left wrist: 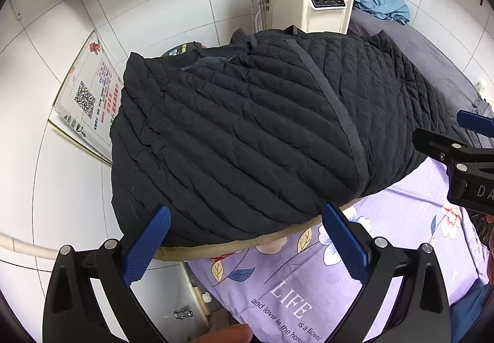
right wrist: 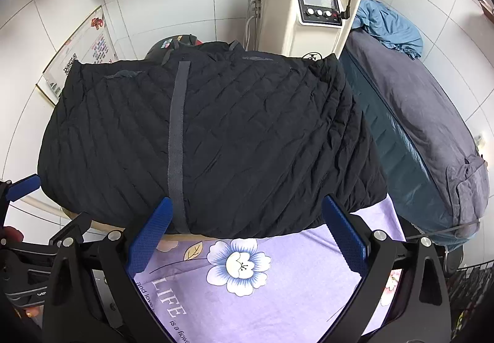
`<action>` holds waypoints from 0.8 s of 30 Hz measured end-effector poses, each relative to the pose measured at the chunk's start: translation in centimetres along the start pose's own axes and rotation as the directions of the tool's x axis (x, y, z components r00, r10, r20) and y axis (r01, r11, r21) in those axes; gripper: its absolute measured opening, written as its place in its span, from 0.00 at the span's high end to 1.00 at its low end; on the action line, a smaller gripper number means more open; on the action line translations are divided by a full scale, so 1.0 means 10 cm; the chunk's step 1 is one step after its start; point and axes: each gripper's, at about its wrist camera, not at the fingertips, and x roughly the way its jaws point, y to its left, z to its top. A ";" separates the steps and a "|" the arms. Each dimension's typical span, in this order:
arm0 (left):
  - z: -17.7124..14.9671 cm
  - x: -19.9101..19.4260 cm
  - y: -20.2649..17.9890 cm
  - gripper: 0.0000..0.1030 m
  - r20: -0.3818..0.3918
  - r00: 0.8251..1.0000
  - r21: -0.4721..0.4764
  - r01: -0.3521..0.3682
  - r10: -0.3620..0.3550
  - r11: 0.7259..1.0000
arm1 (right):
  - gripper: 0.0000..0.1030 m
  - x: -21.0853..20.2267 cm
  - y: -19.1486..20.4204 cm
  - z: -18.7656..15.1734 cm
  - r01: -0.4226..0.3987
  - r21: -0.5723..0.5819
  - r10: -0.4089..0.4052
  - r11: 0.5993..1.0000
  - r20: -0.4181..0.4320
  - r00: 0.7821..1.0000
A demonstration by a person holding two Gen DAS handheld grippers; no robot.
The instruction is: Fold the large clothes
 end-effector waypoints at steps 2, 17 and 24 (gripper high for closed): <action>0.00 0.00 0.00 0.06 0.001 1.000 0.000 -0.003 0.003 1.000 | 0.07 -0.01 0.00 0.00 0.001 -0.003 -0.001 1.000 0.002 1.000; 0.00 -0.01 0.01 0.06 0.001 1.000 0.003 -0.013 0.013 1.000 | 0.07 -0.07 0.06 0.01 0.009 -0.030 -0.009 0.999 0.016 1.000; -0.01 -0.03 0.01 0.06 0.005 1.000 0.005 -0.017 0.017 1.000 | 0.07 -0.06 0.09 0.01 0.014 -0.038 -0.013 0.999 0.016 1.000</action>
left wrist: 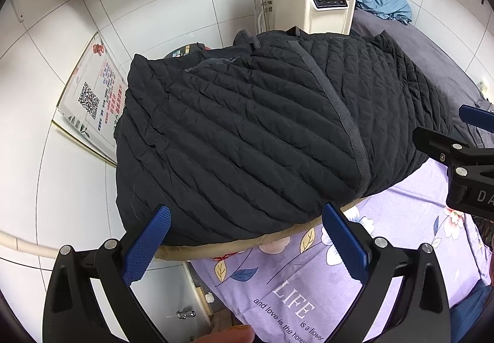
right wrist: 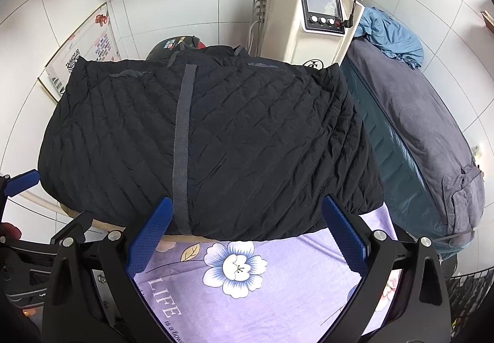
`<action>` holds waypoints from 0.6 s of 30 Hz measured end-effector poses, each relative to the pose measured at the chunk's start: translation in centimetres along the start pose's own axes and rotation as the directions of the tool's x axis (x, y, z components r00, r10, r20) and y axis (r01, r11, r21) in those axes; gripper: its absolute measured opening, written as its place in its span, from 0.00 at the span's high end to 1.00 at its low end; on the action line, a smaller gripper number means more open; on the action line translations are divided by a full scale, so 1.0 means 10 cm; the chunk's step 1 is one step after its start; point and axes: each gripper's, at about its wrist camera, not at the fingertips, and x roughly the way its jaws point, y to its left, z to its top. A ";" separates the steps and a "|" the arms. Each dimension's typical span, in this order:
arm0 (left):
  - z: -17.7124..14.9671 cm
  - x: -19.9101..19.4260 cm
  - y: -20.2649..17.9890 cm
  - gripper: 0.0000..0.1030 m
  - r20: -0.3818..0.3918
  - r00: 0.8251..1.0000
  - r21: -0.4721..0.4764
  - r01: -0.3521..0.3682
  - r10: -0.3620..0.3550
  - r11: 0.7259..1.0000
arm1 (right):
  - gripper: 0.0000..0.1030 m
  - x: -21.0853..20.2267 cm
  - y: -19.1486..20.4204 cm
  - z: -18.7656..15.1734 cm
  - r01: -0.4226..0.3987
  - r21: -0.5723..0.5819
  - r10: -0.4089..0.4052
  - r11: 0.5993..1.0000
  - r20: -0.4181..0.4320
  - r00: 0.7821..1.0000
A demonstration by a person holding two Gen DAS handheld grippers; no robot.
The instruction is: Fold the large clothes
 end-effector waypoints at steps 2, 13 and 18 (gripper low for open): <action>0.00 0.00 0.00 0.06 -0.001 1.000 0.002 -0.005 0.005 1.000 | 0.07 0.00 0.00 0.00 0.000 0.000 0.000 1.000 -0.002 1.000; -0.01 0.01 0.02 0.06 -0.004 1.000 -0.001 -0.004 0.004 1.000 | 0.07 0.00 0.01 -0.01 -0.002 -0.001 0.002 1.000 -0.002 1.000; -0.02 0.03 0.02 0.06 -0.014 1.000 -0.005 0.001 -0.001 1.000 | 0.07 0.00 0.03 -0.02 -0.002 -0.006 0.002 1.000 -0.002 1.000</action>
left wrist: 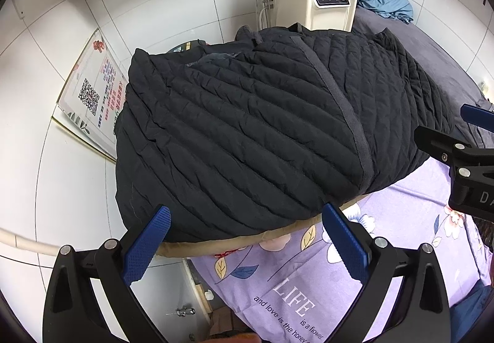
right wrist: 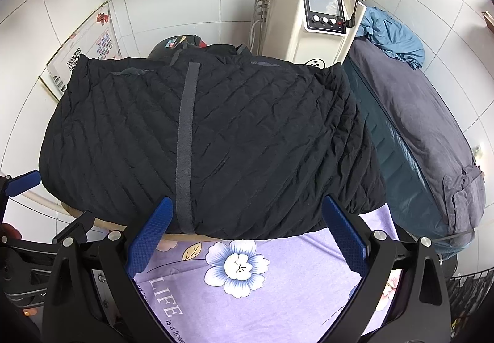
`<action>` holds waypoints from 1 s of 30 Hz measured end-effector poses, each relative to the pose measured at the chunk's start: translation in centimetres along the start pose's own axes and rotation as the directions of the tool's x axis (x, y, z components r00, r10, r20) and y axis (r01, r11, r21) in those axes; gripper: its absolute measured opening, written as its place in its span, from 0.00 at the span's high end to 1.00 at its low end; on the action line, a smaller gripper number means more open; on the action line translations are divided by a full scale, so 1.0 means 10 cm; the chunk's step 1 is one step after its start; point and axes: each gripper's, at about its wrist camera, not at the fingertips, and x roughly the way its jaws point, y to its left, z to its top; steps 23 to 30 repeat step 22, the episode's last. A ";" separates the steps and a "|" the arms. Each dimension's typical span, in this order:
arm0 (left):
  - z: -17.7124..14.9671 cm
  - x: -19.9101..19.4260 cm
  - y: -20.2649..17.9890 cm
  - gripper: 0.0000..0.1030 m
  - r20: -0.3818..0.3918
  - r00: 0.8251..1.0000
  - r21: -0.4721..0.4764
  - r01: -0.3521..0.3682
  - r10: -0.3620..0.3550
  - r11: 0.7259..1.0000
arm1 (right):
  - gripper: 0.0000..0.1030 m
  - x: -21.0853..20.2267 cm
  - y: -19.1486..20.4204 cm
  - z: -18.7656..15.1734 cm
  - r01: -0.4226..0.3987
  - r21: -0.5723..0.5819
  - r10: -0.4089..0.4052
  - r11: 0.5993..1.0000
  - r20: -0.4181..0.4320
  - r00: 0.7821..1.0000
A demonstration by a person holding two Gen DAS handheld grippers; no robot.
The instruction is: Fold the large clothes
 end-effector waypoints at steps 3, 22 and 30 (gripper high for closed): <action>-0.01 0.00 -0.01 0.06 0.000 1.000 0.002 0.003 -0.003 1.000 | 0.07 0.00 0.00 0.00 -0.002 0.002 0.002 1.000 0.000 1.000; -0.03 -0.04 -0.03 0.06 0.026 1.000 0.011 0.004 -0.004 1.000 | 0.07 0.01 0.05 -0.01 -0.013 -0.002 0.013 1.000 -0.002 1.000; -0.03 -0.04 -0.03 0.06 0.026 1.000 0.011 0.004 -0.004 1.000 | 0.07 0.01 0.05 -0.01 -0.013 -0.002 0.013 1.000 -0.002 1.000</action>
